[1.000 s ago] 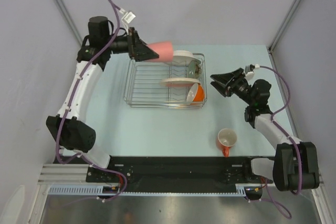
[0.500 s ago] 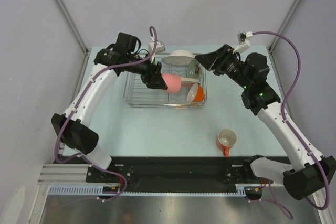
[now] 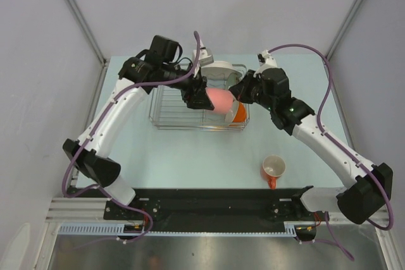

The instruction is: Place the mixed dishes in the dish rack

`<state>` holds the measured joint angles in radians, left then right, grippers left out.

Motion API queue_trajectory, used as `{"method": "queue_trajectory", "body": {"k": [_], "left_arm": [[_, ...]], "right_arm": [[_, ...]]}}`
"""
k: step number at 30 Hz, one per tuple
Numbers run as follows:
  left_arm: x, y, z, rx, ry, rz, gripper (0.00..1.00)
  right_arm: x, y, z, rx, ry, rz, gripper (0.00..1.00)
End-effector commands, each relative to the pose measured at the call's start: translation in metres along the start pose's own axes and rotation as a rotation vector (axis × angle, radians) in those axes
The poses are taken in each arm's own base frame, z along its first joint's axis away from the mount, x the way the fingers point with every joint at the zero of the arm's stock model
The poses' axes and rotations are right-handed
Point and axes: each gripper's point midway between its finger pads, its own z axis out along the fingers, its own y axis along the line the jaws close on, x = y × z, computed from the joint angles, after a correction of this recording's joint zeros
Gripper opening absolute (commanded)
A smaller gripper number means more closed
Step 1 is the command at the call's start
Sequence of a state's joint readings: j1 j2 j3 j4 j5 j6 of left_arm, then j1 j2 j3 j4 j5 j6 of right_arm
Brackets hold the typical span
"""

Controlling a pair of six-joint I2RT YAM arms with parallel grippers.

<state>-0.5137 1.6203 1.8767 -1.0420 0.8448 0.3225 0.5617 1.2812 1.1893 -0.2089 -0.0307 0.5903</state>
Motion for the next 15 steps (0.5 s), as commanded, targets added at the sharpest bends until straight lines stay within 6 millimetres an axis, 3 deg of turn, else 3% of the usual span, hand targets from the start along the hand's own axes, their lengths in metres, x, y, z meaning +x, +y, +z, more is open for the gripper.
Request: {"method": "queue_trajectory", "body": {"k": [1, 9, 15], "left_arm": [[-0.020, -0.013, 0.005, 0.039, -0.034, 0.050, 0.00], [-0.008, -0.015, 0.019, 0.061, 0.008, 0.033, 0.00], [-0.008, -0.014, 0.028, 0.061, 0.015, 0.036, 0.00]], "right_arm": [[-0.036, 0.012, -0.013, 0.006, -0.119, -0.047, 0.01], [-0.037, 0.000, -0.019, 0.054, -0.142, -0.074, 0.02], [-0.032, 0.006, -0.017, 0.031, -0.132, -0.071, 0.02]]}}
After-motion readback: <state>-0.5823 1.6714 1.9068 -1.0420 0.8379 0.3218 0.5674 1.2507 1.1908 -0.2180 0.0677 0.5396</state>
